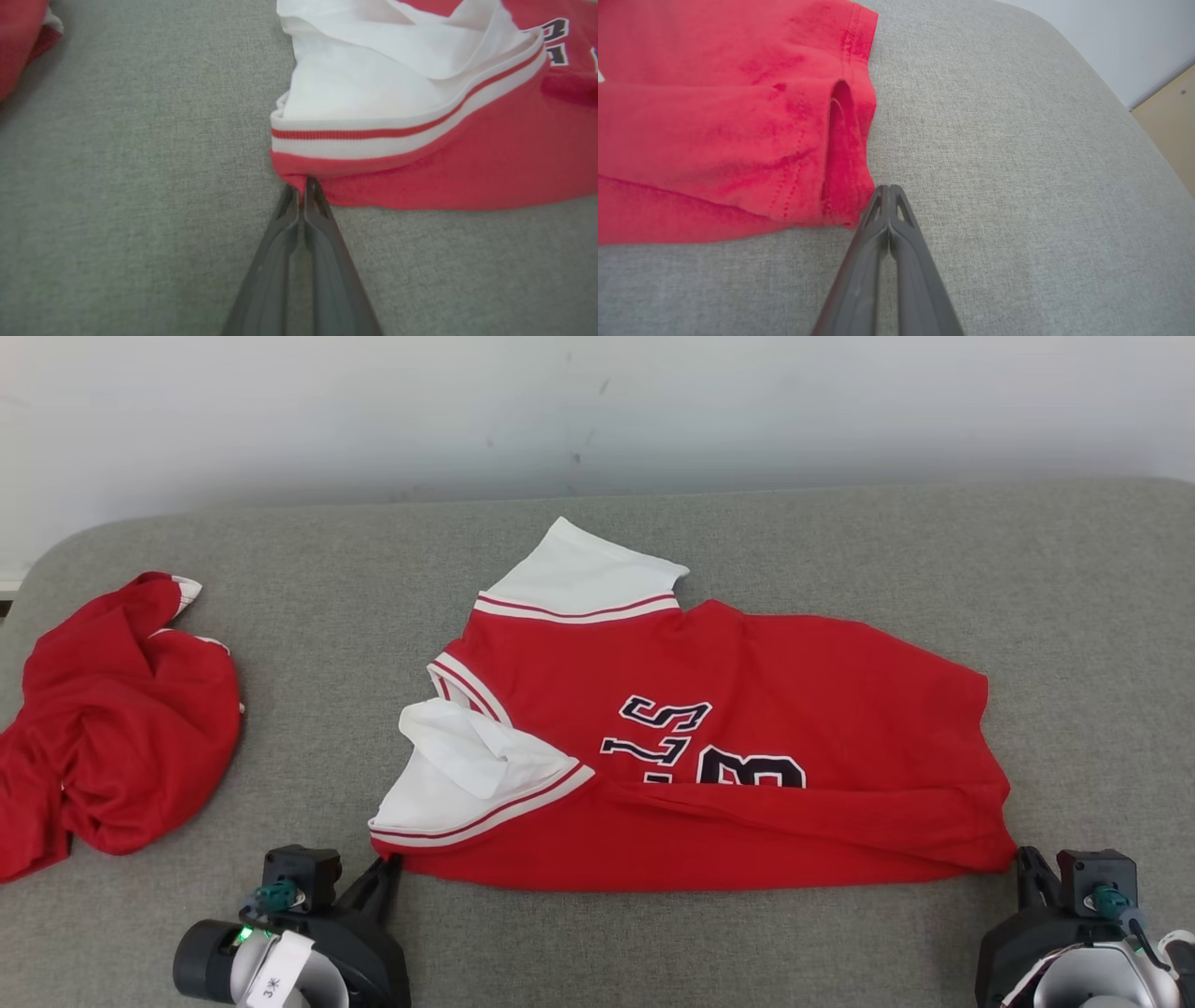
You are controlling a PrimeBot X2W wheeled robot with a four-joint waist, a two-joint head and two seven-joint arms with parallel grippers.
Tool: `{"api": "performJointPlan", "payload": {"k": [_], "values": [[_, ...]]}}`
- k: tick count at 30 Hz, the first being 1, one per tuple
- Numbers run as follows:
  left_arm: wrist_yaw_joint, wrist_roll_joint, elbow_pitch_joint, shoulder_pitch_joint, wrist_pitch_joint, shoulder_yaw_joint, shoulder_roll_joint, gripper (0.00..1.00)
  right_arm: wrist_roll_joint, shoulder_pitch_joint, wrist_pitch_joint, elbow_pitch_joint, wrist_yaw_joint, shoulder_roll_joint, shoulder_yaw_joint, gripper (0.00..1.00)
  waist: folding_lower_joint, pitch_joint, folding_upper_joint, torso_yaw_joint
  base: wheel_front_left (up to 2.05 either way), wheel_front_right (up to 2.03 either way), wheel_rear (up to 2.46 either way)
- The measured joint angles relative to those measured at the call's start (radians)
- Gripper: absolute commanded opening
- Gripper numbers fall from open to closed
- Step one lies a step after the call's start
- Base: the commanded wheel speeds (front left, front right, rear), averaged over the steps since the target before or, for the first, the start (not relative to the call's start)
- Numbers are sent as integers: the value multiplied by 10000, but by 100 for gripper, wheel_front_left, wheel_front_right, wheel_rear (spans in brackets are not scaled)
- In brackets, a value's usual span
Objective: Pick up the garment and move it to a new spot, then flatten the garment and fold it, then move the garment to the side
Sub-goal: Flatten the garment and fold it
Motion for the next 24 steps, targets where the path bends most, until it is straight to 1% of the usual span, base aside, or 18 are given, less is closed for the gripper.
{"api": "performJointPlan", "payload": {"k": [5,6,7,14,19,24], "values": [[-2,-19,169,-62,-86,-21,-44,0,-6,78,-6,0,0,42,-107,0,0,-56,0,84,0,0,0],[-2,-21,184,-71,-88,-25,-63,0,-6,141,-4,-2,0,44,-153,38,0,-71,0,108,0,0,0],[-2,-29,203,-71,-100,-21,-69,0,-6,218,-2,-19,0,44,-155,100,1,-90,1,132,0,0,0],[-2,-244,355,-42,-174,6,-52,0,-15,779,-163,-589,-2,82,-368,100,0,-190,0,161,0,0,0],[0,-276,420,17,-288,54,15,0,-127,778,-67,-811,4,48,-144,100,-1,-174,0,29,0,0,0],[0,-274,453,-12,-309,19,15,0,-127,782,19,-953,150,88,77,100,-1,-122,-1,9,0,0,0]]}}
